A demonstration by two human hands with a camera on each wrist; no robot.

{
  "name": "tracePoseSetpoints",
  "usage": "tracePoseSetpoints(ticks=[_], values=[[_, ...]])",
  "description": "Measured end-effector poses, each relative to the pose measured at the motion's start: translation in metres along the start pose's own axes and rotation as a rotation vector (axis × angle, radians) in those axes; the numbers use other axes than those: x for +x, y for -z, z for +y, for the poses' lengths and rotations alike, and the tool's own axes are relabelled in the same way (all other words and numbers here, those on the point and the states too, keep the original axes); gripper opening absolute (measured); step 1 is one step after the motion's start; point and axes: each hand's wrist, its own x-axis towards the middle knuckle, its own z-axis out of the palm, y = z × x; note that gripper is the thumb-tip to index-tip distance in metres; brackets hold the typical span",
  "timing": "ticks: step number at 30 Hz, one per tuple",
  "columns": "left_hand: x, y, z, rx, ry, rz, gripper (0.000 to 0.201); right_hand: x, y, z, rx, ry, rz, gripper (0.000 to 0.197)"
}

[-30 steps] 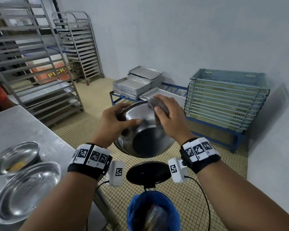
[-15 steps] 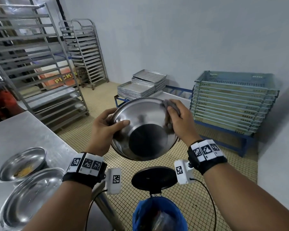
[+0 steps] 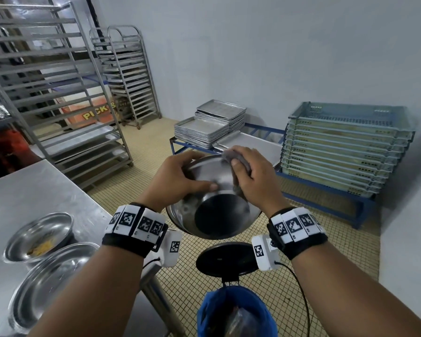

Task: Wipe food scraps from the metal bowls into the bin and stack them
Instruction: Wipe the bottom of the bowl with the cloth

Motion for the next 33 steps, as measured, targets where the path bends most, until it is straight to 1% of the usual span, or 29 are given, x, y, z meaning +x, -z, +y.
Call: tracePoseSetpoints(ticks=[2, 3, 4, 5, 8, 12, 15, 16, 19, 20, 23, 24, 27, 28, 29, 31, 32, 33], values=[[-0.004, 0.002, -0.009, -0.101, 0.047, 0.1, 0.061, -0.013, -0.003, 0.014, 0.084, -0.15, 0.057, 0.044], [-0.006, 0.001, -0.011, -0.129, 0.068, 0.131, 0.064, -0.019, -0.006, 0.017, 0.082, -0.196, 0.078, 0.048], [-0.008, -0.002, -0.011, -0.142, 0.079, 0.144, 0.064, -0.022, -0.01, 0.016, 0.041, -0.205, 0.087, 0.051], [-0.01, -0.006, -0.01, -0.146, 0.083, 0.154, 0.062, -0.024, -0.013, 0.011, -0.018, -0.174, 0.085, 0.052], [-0.012, -0.013, -0.011, -0.164, 0.094, 0.181, 0.056, -0.022, -0.02, -0.002, -0.149, 0.011, 0.085, 0.052], [-0.012, -0.004, -0.014, -0.195, 0.104, 0.229, 0.057, -0.025, -0.017, 0.007, -0.093, -0.039, 0.121, 0.049], [-0.014, -0.004, -0.01, -0.2, 0.091, 0.204, 0.056, -0.022, -0.02, 0.006, -0.072, 0.007, 0.08, 0.048], [-0.014, -0.006, -0.009, -0.203, 0.086, 0.19, 0.055, -0.017, -0.02, 0.004, -0.07, -0.001, 0.068, 0.049], [-0.014, -0.009, -0.01, -0.21, 0.075, 0.168, 0.053, -0.001, -0.018, 0.001, -0.03, -0.101, 0.023, 0.054], [-0.014, -0.009, -0.01, -0.211, 0.067, 0.17, 0.053, 0.001, -0.017, -0.001, -0.052, -0.097, 0.012, 0.055], [-0.015, -0.008, -0.008, -0.216, 0.056, 0.182, 0.053, -0.005, -0.018, -0.002, -0.173, -0.001, 0.023, 0.053], [-0.015, -0.007, -0.01, -0.217, 0.055, 0.183, 0.053, -0.007, -0.019, 0.002, -0.141, -0.038, 0.035, 0.053], [-0.016, -0.007, -0.015, -0.212, 0.052, 0.184, 0.052, -0.008, -0.021, 0.007, 0.113, -0.352, 0.077, 0.052], [-0.015, -0.007, -0.018, -0.21, 0.052, 0.177, 0.052, -0.006, -0.022, 0.005, 0.121, -0.379, 0.08, 0.052], [-0.015, -0.008, -0.019, -0.212, 0.054, 0.173, 0.052, -0.004, -0.022, 0.0, 0.082, -0.327, 0.086, 0.051], [-0.016, -0.009, -0.018, -0.221, 0.055, 0.166, 0.053, 0.0, -0.022, -0.008, -0.031, -0.128, 0.076, 0.052], [-0.016, -0.008, -0.018, -0.225, 0.052, 0.162, 0.054, 0.004, -0.021, -0.01, -0.068, -0.056, 0.052, 0.052], [-0.016, -0.007, -0.018, -0.226, 0.05, 0.166, 0.055, 0.008, -0.019, -0.008, -0.07, -0.033, 0.031, 0.051]])
